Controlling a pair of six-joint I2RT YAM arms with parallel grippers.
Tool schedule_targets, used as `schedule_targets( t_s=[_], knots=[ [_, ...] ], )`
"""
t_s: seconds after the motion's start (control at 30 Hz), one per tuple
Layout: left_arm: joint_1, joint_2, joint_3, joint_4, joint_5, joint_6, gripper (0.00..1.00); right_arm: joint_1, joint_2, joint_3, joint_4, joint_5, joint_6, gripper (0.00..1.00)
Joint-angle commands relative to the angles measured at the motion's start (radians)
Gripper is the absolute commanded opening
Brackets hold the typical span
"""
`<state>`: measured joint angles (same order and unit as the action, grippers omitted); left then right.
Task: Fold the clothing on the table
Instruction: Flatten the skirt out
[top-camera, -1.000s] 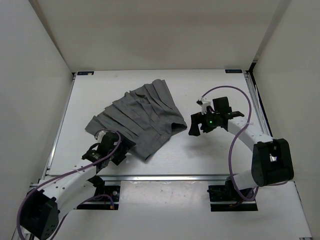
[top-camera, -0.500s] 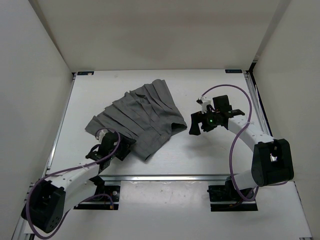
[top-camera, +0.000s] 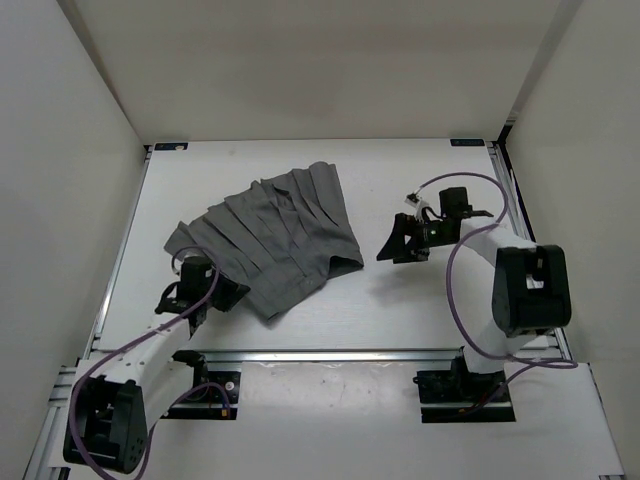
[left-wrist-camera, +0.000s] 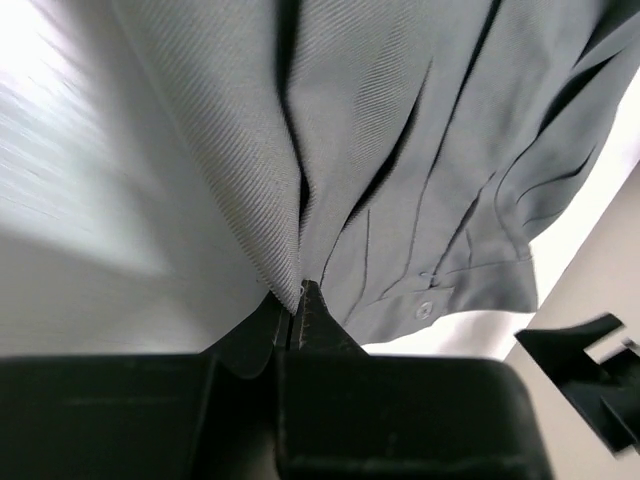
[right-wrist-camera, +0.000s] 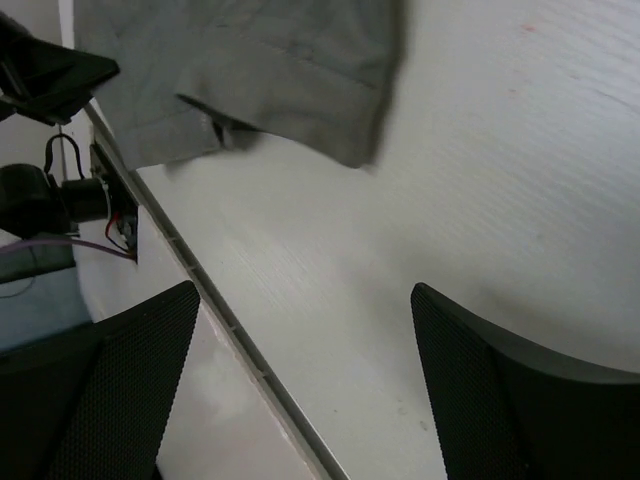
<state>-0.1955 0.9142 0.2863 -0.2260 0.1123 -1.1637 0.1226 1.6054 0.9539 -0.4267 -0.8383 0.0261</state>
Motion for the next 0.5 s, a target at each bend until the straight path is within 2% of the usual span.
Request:
schedule_targets(
  t_s=[0.0,0.17,0.47],
  knots=[
    [0.035,-0.024,0.045,-0.102,0.072,0.090,0.00,-0.009,0.104,0.086,0.013,-0.055,0.072,0.90],
    [-0.018,-0.008,0.034,-0.076,0.078,0.067,0.00,0.026,0.250,0.206,0.032,-0.021,0.124,0.90],
    [-0.013,0.031,0.057,-0.058,0.105,0.076,0.00,0.120,0.395,0.298,0.052,0.111,0.147,0.84]
  ],
)
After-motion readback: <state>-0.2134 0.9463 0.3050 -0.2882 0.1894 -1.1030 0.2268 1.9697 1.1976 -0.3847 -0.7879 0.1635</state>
